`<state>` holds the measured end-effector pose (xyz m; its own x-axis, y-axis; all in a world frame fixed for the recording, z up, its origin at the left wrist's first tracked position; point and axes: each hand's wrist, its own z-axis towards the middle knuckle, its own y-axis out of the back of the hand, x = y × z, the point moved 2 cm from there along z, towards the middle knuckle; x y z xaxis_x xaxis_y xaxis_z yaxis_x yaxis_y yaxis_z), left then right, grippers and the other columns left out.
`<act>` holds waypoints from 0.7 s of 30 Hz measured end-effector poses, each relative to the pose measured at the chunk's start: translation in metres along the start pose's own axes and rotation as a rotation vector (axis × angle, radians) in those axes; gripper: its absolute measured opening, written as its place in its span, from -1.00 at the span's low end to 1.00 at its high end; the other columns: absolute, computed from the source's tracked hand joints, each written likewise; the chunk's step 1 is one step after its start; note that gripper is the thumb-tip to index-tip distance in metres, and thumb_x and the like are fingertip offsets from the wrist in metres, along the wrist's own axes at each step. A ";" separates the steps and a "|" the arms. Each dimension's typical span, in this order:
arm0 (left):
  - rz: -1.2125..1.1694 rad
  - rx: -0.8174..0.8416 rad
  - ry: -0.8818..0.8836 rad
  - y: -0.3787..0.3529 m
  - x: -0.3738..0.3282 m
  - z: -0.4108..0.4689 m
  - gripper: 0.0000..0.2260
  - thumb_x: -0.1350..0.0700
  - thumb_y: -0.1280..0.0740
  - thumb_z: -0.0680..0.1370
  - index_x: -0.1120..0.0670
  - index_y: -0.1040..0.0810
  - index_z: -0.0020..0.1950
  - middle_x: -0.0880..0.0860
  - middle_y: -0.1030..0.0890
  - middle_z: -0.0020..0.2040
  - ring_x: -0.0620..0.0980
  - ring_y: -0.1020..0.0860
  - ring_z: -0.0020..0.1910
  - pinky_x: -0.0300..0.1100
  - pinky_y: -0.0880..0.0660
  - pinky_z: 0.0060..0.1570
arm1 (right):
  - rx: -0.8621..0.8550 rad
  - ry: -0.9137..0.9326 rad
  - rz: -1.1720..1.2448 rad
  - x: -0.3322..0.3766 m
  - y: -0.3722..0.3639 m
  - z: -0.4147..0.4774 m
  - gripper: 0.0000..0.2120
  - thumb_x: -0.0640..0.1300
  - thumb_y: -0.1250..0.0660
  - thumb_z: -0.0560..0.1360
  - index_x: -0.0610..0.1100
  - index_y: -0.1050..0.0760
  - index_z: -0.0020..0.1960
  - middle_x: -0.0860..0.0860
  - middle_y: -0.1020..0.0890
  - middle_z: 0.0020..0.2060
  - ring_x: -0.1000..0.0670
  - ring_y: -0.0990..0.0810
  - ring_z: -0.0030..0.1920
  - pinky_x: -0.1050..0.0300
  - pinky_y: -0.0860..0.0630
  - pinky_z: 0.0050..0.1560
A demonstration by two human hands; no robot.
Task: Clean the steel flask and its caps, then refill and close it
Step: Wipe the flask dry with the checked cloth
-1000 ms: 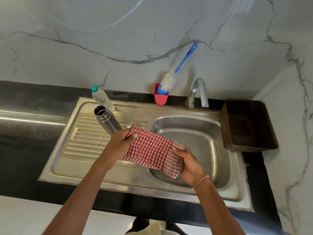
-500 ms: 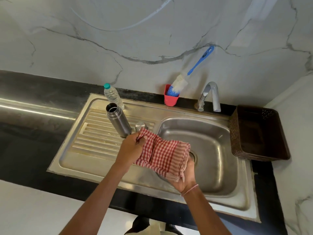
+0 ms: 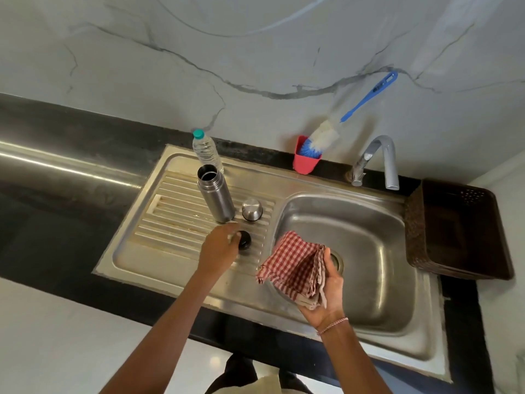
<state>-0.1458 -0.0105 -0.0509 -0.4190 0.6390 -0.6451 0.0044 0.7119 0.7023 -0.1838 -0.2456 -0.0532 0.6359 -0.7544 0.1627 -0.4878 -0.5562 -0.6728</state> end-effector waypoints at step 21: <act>-0.392 0.265 -0.300 0.005 -0.081 -0.054 -0.54 -0.24 -0.53 0.41 -0.13 -0.61 0.26 -0.17 -0.71 0.08 -0.20 -0.69 0.02 -0.28 -0.65 -0.02 | -0.034 0.195 0.070 0.014 -0.013 -0.011 -0.23 0.40 -0.09 0.56 -0.17 -0.45 0.47 -0.27 -0.55 0.36 -0.28 -0.51 0.35 -0.24 -0.48 0.30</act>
<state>-0.1605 -0.0749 0.0212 -0.1591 0.3392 -0.9272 0.1444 0.9370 0.3180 -0.1754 -0.2526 -0.0342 0.4735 -0.8431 0.2550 -0.5486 -0.5088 -0.6635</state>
